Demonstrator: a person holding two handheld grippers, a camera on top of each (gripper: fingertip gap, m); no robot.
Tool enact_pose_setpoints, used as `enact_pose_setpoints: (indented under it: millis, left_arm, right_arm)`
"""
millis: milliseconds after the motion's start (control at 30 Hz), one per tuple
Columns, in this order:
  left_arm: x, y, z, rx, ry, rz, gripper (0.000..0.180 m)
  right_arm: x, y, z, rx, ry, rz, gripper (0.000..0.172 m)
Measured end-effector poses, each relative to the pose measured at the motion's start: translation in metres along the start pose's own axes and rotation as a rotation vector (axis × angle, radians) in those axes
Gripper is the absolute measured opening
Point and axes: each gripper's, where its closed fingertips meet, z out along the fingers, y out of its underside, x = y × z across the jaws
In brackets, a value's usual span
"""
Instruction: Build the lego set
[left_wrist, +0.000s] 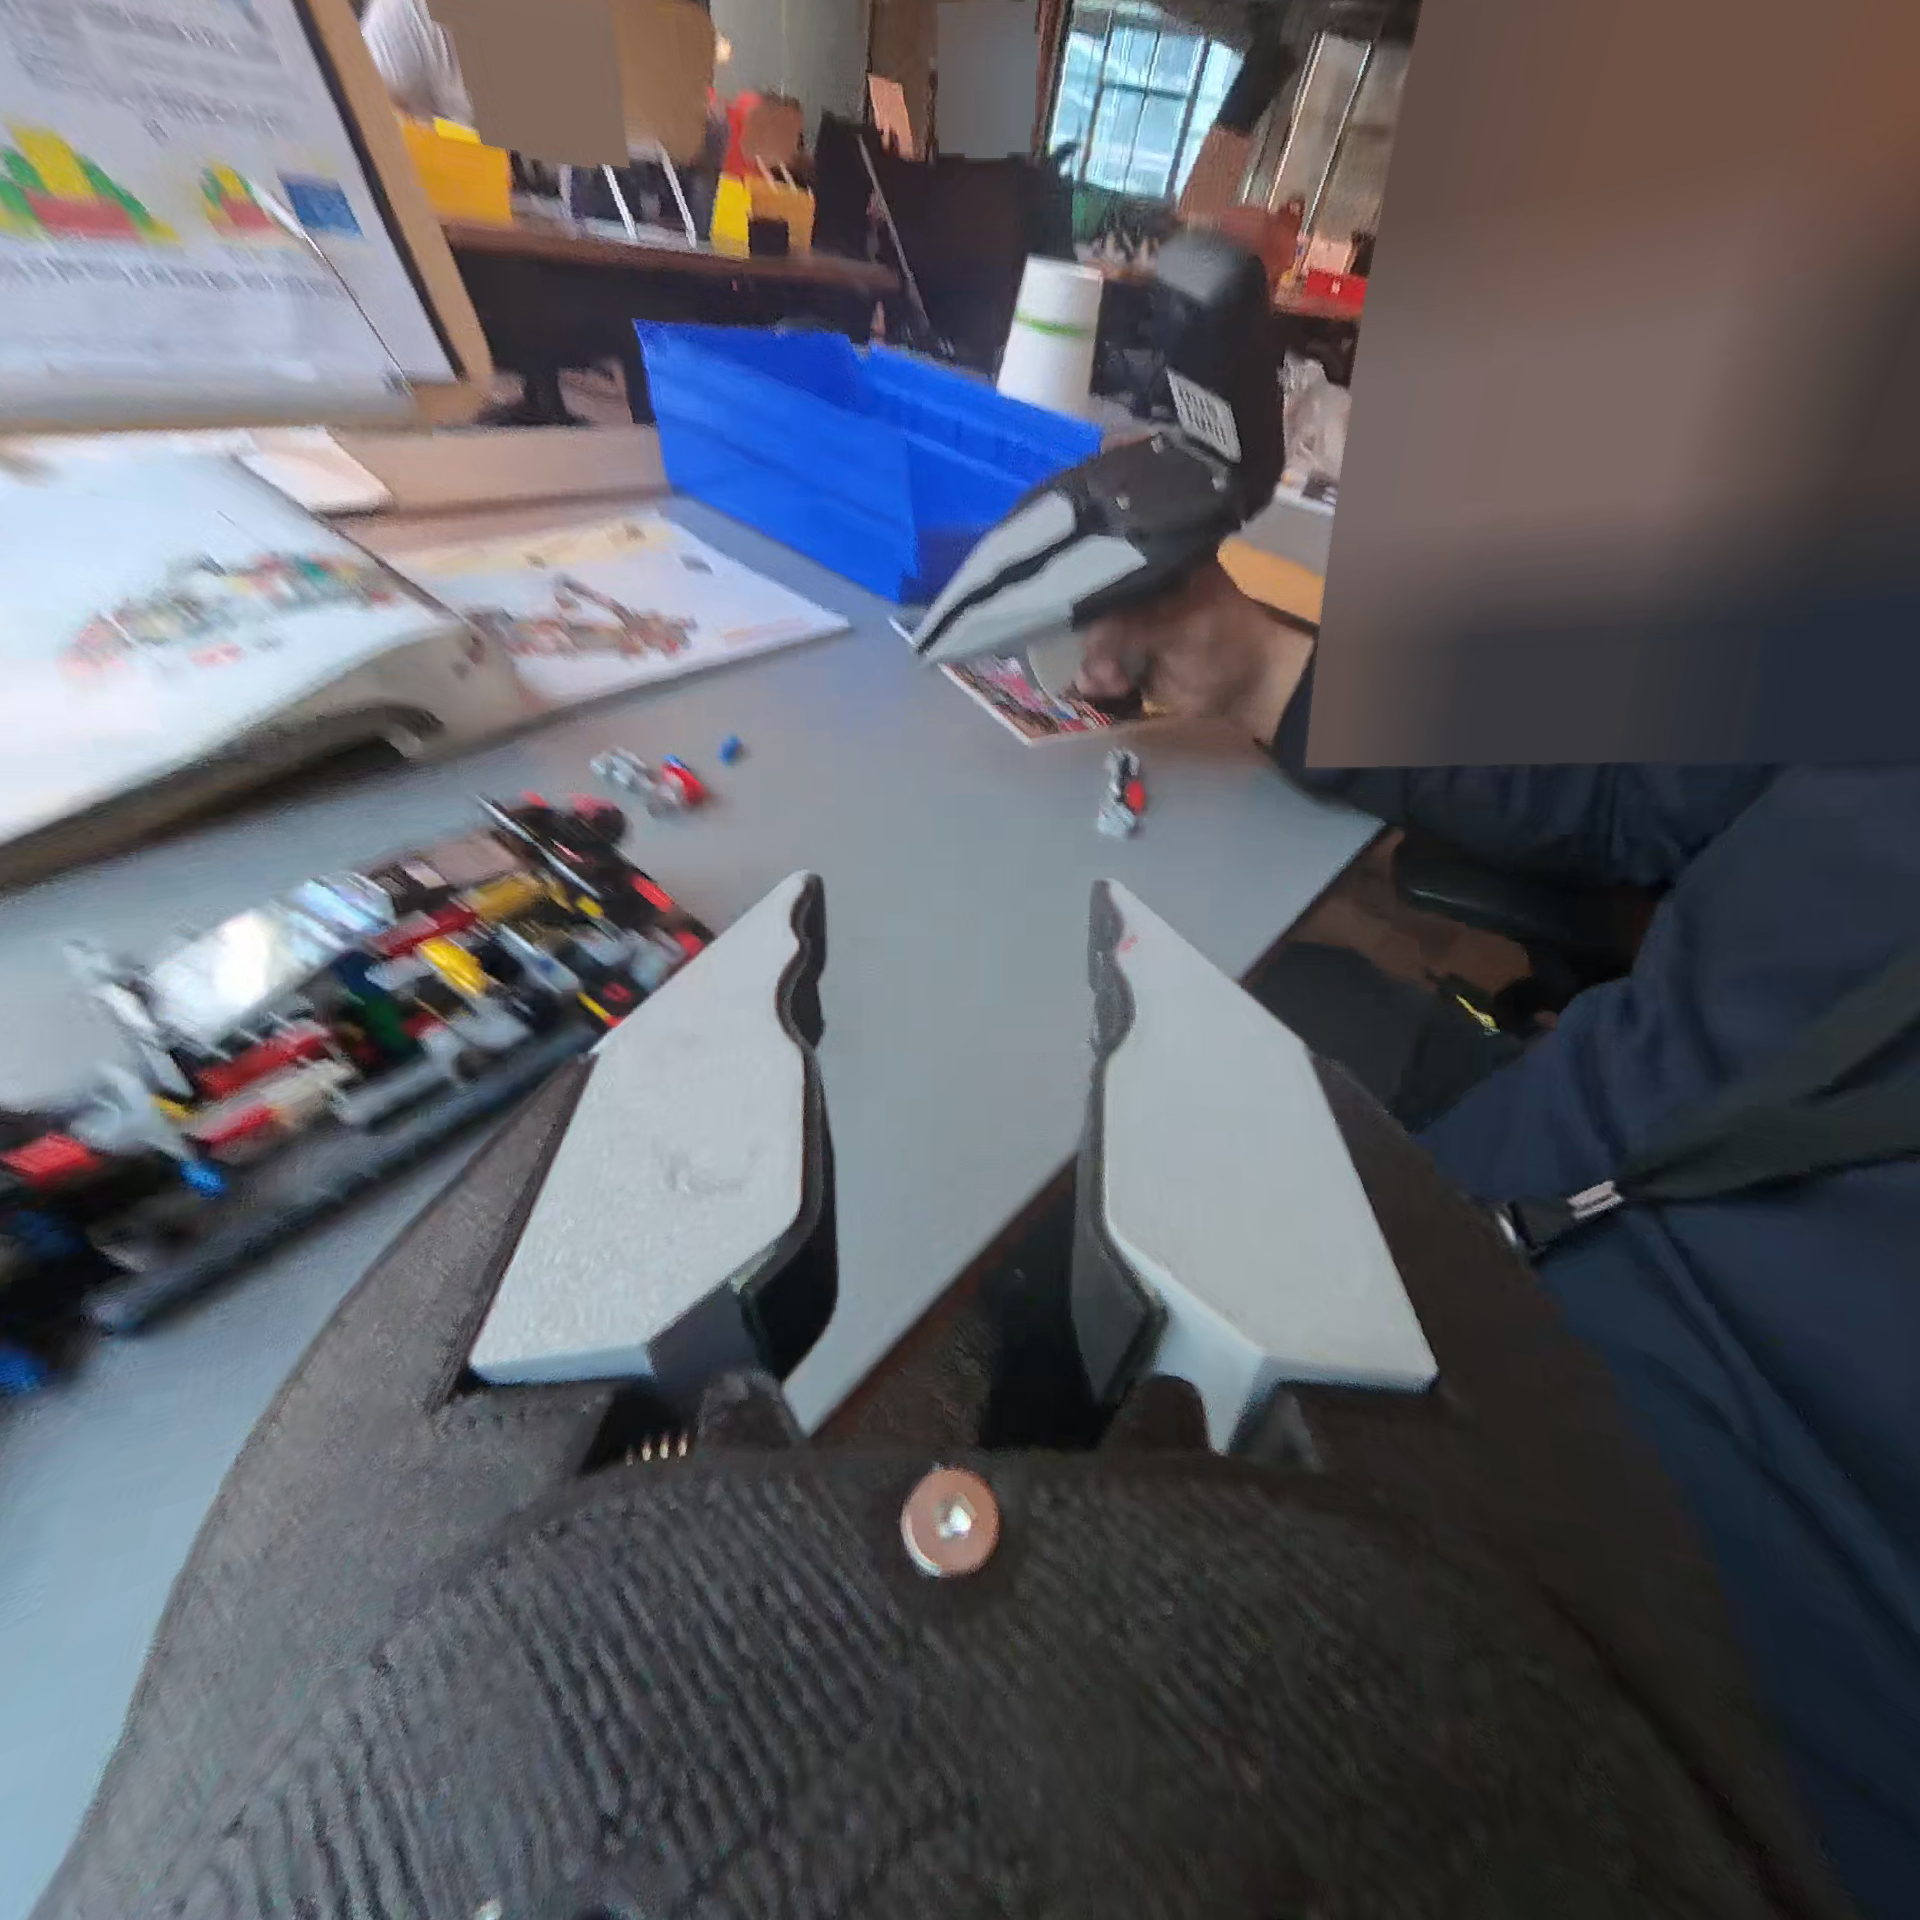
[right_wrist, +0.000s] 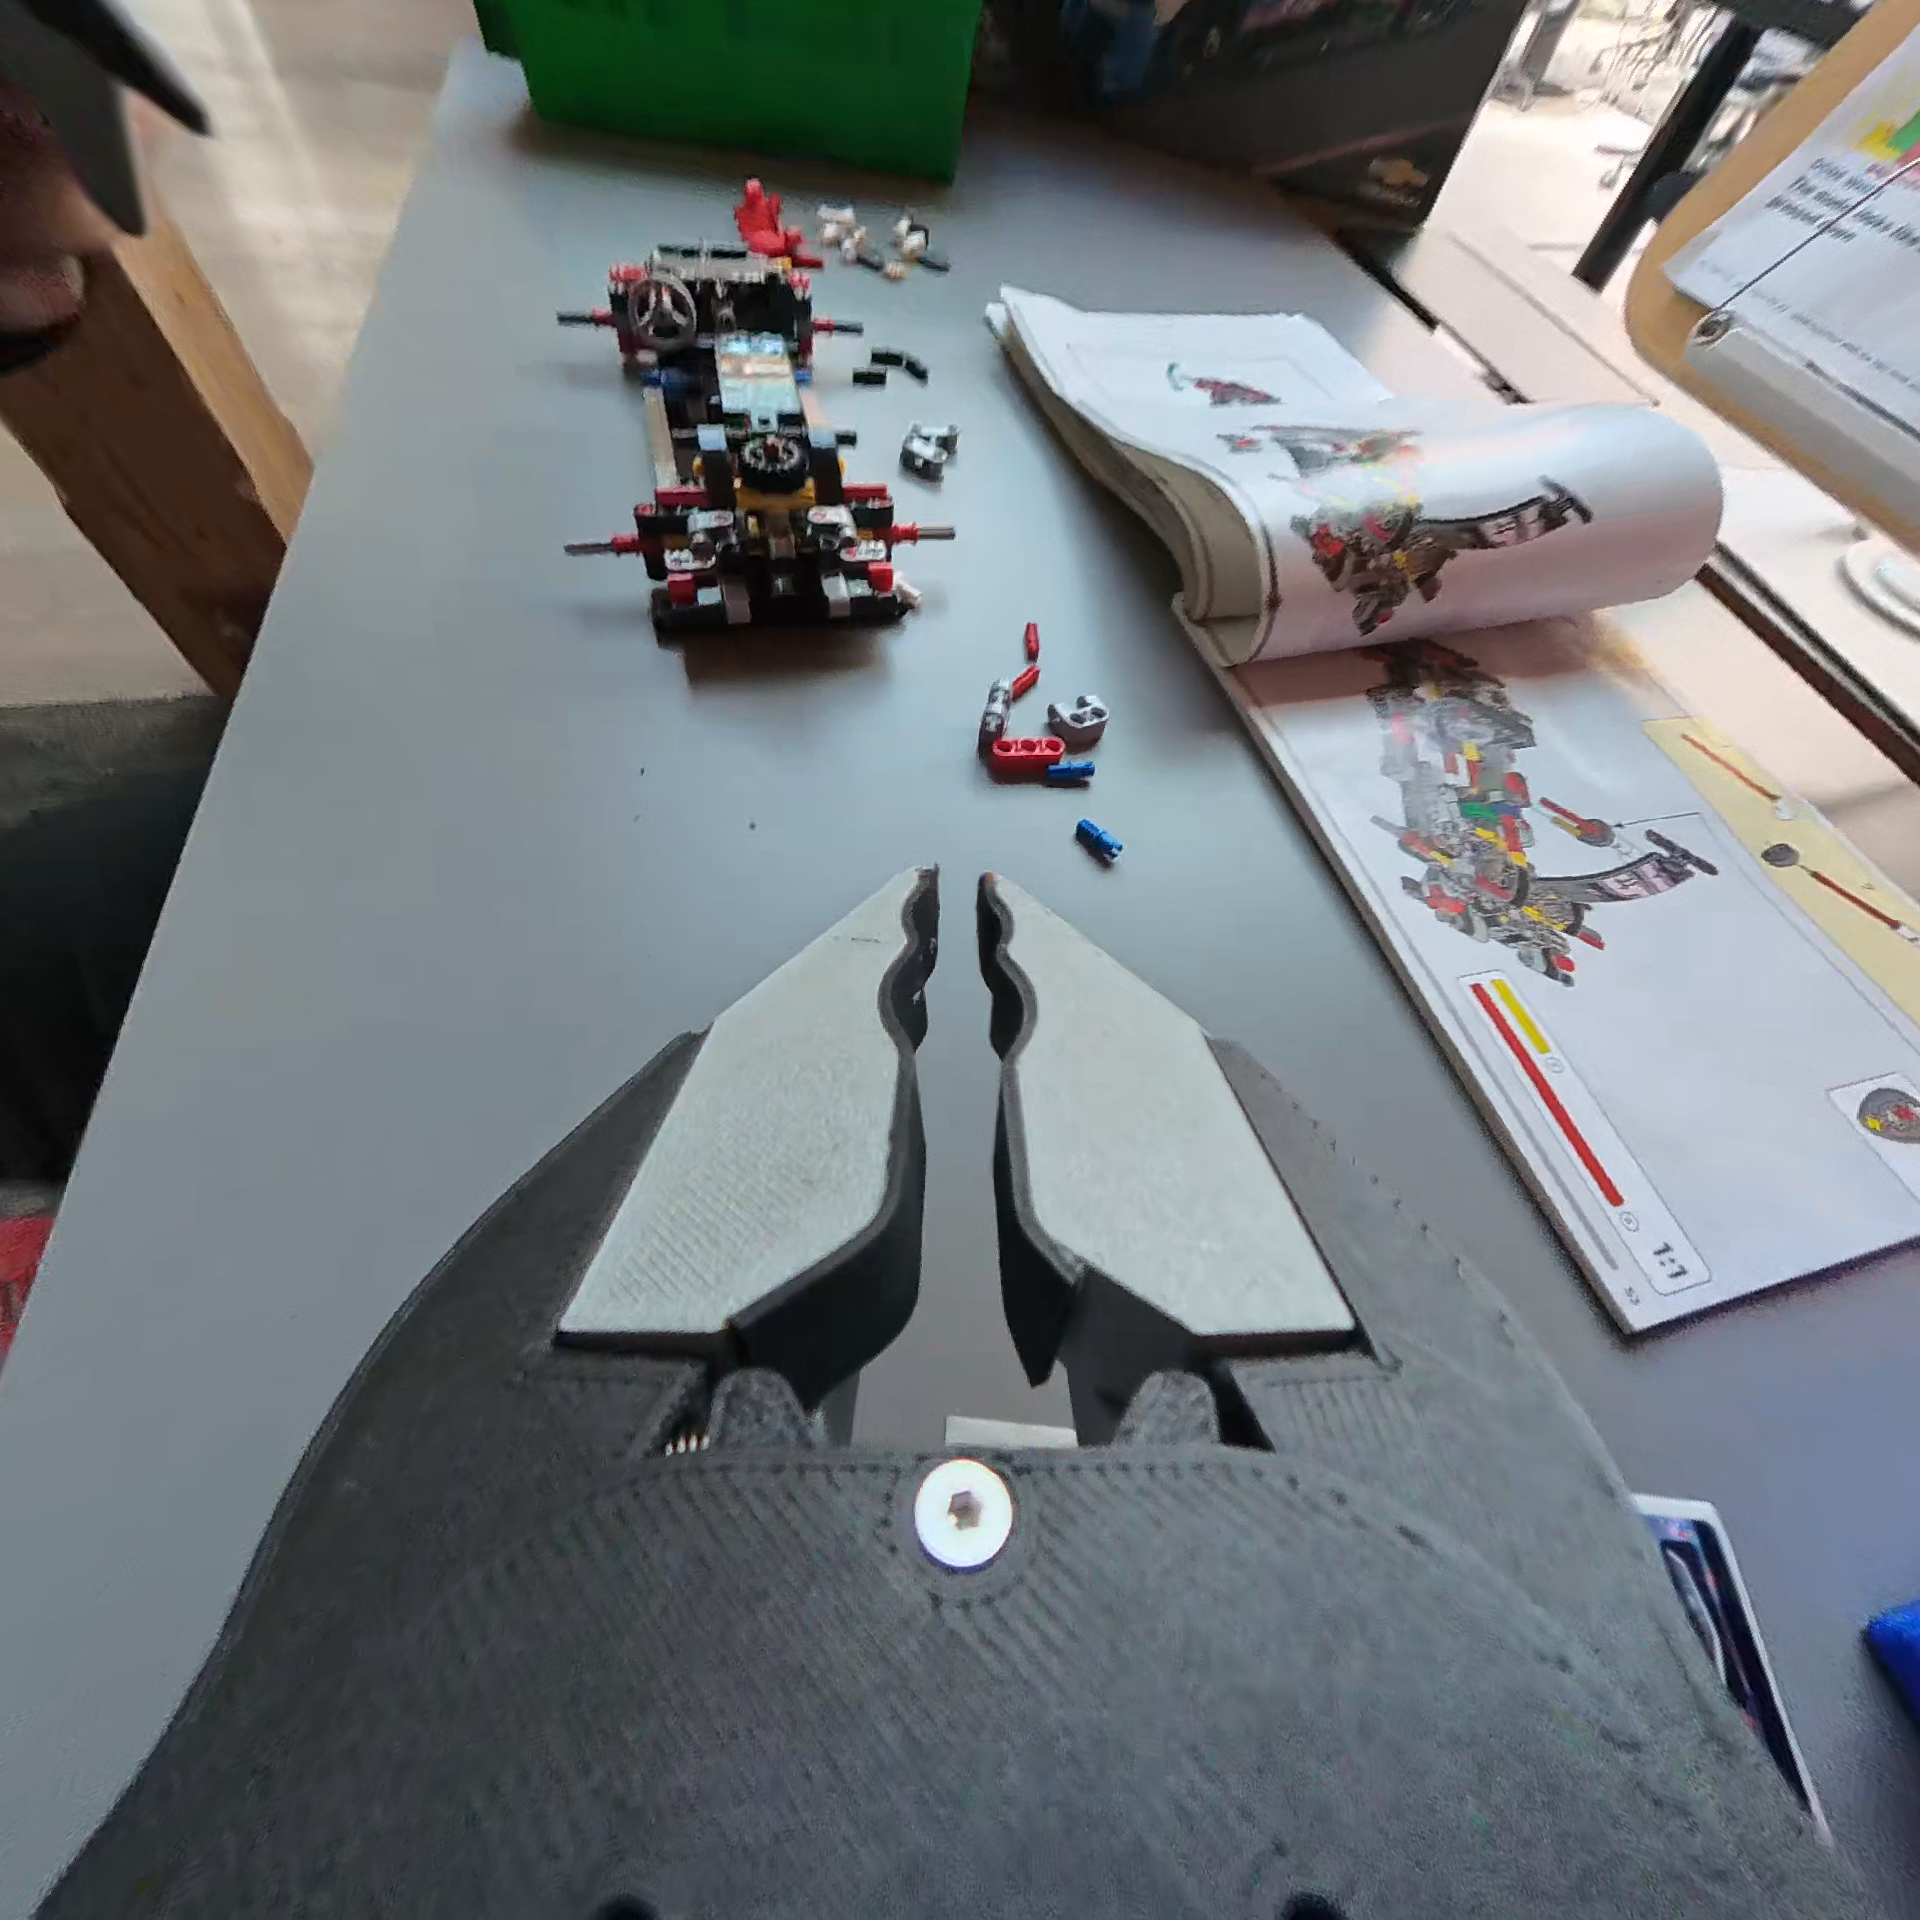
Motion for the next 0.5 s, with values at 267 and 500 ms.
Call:
enact_pose_setpoints:
  millis: [267, 500]
  left_arm:
    - [-0.144, -0.07, -0.009, 0.038, -0.08, 0.165, 0.049]
    - [-0.22, -0.096, 0.016, -0.078, -0.052, 0.17, 0.058]
  right_arm:
    - [0.046, -0.025, -0.012, 0.033, 0.109, 0.06, 0.01]
    - [0.117, -0.031, 0.065, -0.237, 0.123, 0.193, 0.012]
